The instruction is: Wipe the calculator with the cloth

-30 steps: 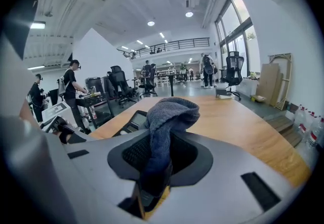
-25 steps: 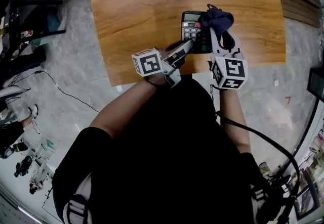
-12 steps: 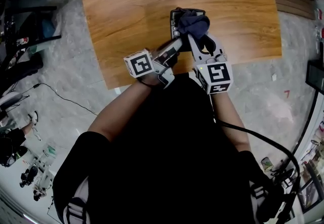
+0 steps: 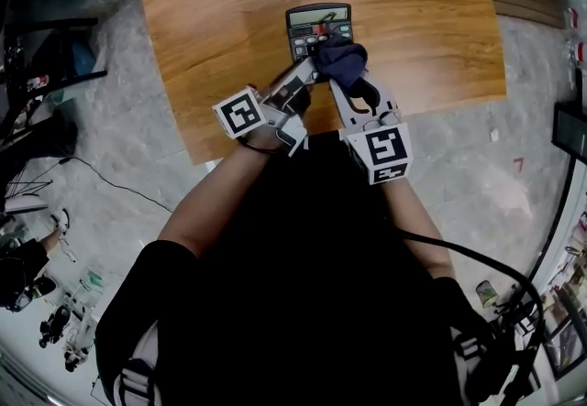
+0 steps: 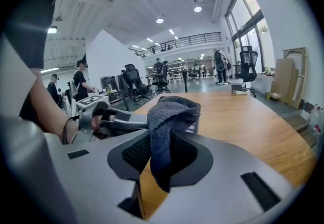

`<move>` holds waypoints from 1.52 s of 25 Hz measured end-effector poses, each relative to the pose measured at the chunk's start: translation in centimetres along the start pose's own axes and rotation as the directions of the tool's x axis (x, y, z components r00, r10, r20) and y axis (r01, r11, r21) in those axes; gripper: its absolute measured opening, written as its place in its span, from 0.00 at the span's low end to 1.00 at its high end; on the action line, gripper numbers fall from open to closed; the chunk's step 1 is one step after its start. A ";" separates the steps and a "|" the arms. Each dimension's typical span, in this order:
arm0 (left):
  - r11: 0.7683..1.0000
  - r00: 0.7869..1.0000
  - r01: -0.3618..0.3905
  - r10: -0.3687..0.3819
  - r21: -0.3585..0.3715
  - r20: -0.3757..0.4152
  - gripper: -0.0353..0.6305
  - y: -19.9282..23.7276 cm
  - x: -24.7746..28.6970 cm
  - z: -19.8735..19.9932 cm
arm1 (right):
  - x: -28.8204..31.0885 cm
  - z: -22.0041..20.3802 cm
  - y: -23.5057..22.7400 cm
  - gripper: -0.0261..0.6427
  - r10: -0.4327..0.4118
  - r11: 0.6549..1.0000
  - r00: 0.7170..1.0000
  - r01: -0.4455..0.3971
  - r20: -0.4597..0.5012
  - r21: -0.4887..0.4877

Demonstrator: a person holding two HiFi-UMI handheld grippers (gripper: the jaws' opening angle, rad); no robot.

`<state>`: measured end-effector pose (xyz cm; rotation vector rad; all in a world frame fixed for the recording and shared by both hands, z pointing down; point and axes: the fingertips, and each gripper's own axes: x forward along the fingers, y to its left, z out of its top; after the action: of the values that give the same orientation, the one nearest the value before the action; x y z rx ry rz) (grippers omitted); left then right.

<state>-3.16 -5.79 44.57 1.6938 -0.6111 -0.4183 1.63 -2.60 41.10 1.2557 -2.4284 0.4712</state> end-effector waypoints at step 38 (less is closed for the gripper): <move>0.940 0.972 0.202 -0.226 -0.275 -0.058 0.16 -7.9 0.2 0.0 | 0.9 2.3 1.4 0.17 0.175 0.984 0.903 -0.155 0.392 -0.083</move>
<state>-1.65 -4.83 36.84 1.5137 -0.2894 -0.5521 -0.39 -3.54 39.35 1.2268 -2.8840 0.2090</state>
